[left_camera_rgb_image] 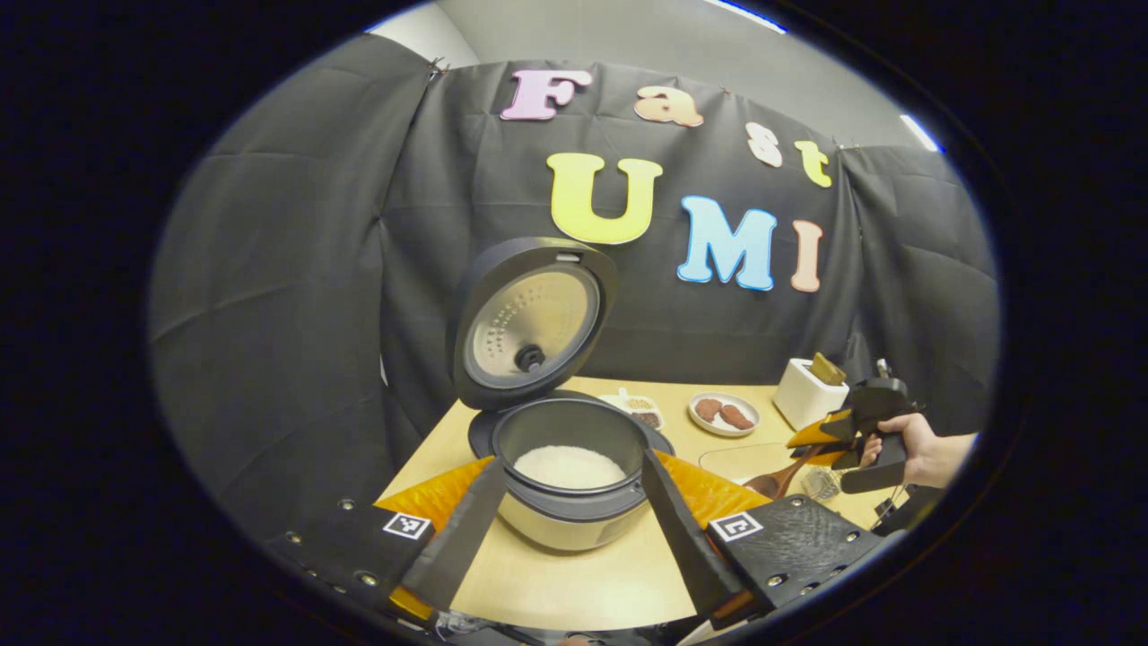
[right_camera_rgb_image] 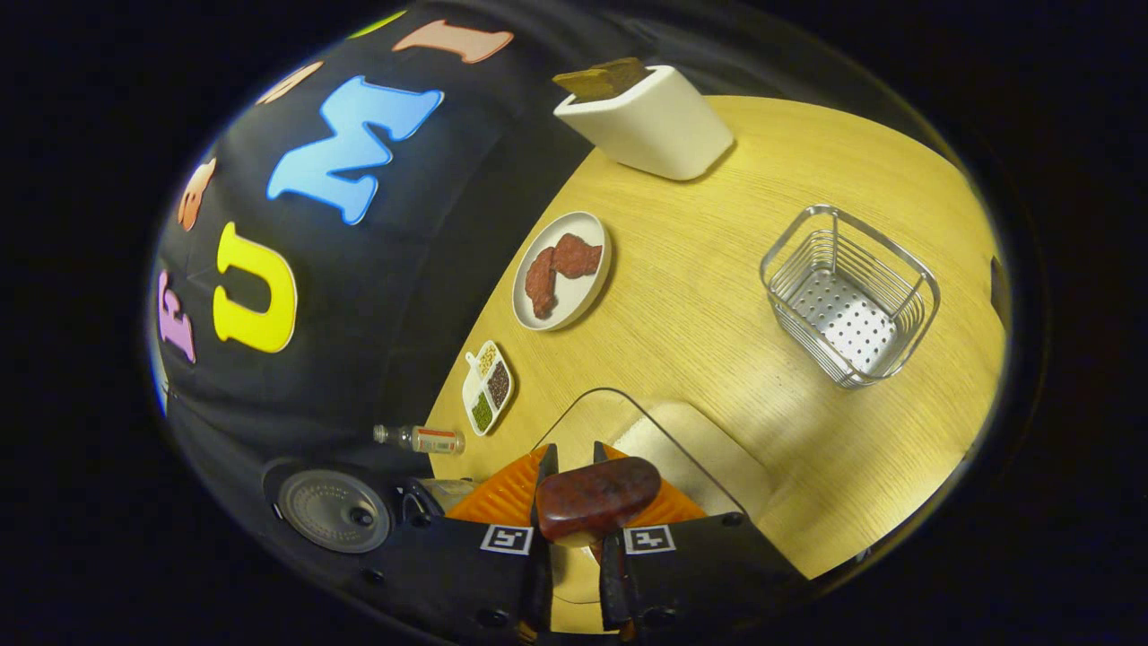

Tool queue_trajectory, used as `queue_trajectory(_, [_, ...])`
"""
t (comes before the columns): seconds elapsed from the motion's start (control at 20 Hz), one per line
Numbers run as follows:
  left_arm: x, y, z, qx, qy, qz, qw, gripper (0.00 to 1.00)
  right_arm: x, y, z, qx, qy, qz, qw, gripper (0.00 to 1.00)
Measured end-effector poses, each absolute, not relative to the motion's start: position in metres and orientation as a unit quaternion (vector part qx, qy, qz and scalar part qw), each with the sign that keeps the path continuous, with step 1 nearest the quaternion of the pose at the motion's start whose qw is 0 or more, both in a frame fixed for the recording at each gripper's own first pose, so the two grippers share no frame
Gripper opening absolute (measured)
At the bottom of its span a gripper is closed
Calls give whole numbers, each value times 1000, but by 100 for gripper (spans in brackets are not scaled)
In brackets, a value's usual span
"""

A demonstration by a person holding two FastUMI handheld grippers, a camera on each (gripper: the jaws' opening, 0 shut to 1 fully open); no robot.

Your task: Close the left gripper, press the button to open the rice cooker; take a wooden spoon from the chopstick holder with the right hand, scoop a spoonful of rice and pour it into the rice cooker, then put the wooden spoon back into the chopstick holder.

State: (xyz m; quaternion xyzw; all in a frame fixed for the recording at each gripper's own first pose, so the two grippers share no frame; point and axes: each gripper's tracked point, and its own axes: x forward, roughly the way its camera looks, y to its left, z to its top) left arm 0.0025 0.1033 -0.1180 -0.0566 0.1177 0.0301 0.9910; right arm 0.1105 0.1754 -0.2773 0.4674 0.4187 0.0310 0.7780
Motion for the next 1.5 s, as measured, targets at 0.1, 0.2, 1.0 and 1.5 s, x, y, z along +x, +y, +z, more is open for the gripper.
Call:
queue_trajectory(0.1, [3, 101, -117, -55, 116, 28, 991, 97, 113, 168, -275, 496, 414, 22, 763, 23])
queue_trajectory(0.2, [4, 98, -116, -52, 115, 26, 992, 96, 115, 165, -273, 513, 408, 17, 755, 23])
queue_trajectory(1.0, [-1, 143, -124, -109, 105, 92, 984, 94, 155, 228, -149, 559, 385, 135, 722, 22])
queue_trajectory(1.5, [-4, 190, -127, -99, 106, 122, 982, 96, 170, 348, -103, 530, 413, 226, 705, 22])
